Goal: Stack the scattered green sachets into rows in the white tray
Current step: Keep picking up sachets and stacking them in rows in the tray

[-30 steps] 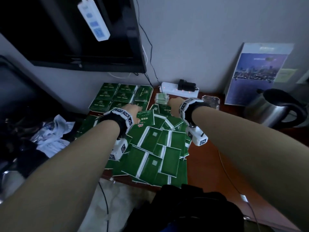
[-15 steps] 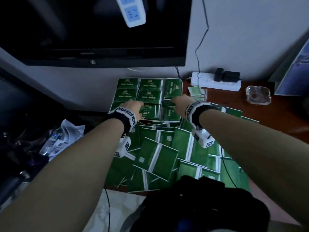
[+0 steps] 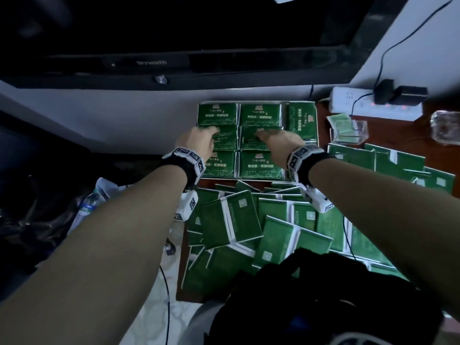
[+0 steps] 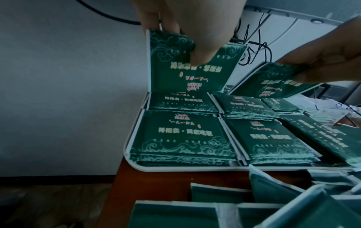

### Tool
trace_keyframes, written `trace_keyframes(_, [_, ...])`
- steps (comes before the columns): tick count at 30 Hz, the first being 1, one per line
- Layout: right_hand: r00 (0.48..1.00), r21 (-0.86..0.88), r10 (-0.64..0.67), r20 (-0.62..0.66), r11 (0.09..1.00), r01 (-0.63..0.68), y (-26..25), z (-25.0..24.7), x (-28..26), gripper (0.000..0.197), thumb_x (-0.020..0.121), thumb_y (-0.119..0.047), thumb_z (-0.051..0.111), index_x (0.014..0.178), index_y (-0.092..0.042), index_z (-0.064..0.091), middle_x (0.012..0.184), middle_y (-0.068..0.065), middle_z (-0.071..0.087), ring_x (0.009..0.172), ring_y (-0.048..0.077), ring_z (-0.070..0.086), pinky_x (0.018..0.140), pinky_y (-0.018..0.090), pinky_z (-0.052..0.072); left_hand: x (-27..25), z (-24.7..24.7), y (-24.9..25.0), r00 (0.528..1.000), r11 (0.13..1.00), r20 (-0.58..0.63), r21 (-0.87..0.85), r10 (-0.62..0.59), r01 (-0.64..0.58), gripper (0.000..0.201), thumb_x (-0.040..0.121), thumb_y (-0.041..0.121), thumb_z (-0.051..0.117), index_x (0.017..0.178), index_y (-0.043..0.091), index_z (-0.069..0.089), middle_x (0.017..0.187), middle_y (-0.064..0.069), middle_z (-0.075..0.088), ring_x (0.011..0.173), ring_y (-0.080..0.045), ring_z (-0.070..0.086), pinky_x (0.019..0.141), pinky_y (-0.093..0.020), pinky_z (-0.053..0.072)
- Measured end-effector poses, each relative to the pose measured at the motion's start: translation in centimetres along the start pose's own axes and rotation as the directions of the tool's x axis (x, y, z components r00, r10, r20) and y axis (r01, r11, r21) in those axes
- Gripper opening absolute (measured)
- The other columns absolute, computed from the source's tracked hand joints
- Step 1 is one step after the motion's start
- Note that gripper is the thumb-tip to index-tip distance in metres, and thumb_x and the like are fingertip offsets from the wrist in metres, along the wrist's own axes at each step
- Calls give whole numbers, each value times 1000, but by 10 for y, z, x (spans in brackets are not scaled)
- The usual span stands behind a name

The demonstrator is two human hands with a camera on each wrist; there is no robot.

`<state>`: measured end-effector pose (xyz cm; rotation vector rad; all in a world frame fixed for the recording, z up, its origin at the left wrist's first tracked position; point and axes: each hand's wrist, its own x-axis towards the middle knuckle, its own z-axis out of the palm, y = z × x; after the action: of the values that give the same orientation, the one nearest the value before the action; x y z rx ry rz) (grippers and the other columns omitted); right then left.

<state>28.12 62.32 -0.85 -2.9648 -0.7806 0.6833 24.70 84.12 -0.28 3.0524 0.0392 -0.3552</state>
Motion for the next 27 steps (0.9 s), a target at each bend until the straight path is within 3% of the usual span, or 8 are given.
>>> trace_keyframes(3, [1000,-6,0,-12,1000,-1,1,7,12,65,92,-1,54,151,-20,32,149,9,44,119,32,58,89,40,56,9,9,-5,999,999,-41,-23,34,-35,36,101,15,47,134,26,58,74,-2,53,59,-22,46,50,-27,35])
trace_keyframes(7, [999,-7,13,-35,1000,-13,0,13,22,74,91,-2,59,154,-20,26,157,6,33,137,29,42,101,39,47,14,22,-14,994,994,-59,-63,87,-91,35,101,14,48,132,26,59,105,-1,71,66,-16,52,45,-22,28])
trace_keyframes(11, [1000,-21,-8,-3,1000,8,-5,28,15,76,92,2,50,157,-19,17,163,4,19,148,25,24,117,38,26,6,48,-24,975,973,-110,-107,193,-205,35,96,10,55,126,23,65,125,4,67,94,-21,70,65,-31,57])
trace_keyframes(17, [991,-71,-88,97,993,95,-11,59,-8,77,94,2,42,159,-18,5,165,4,2,152,21,6,119,33,5,-25,85,-31,960,962,-120,-80,252,-262,39,90,7,64,128,17,65,138,1,58,124,-22,58,92,-39,54])
trace_keyframes(24, [987,-72,-112,117,990,121,-15,78,-23,79,94,0,47,159,-18,4,166,4,0,152,21,5,120,33,7,-44,93,-31,958,958,-14,12,286,-286,43,96,18,60,138,17,55,149,0,47,134,-23,48,95,-39,52])
trace_keyframes(27, [990,-61,-106,91,992,112,-16,80,-27,74,98,-10,48,158,-19,7,165,2,2,152,21,7,119,35,12,-48,94,-30,957,957,7,31,290,-290,43,96,19,60,139,18,54,150,0,45,135,-23,46,94,-40,53])
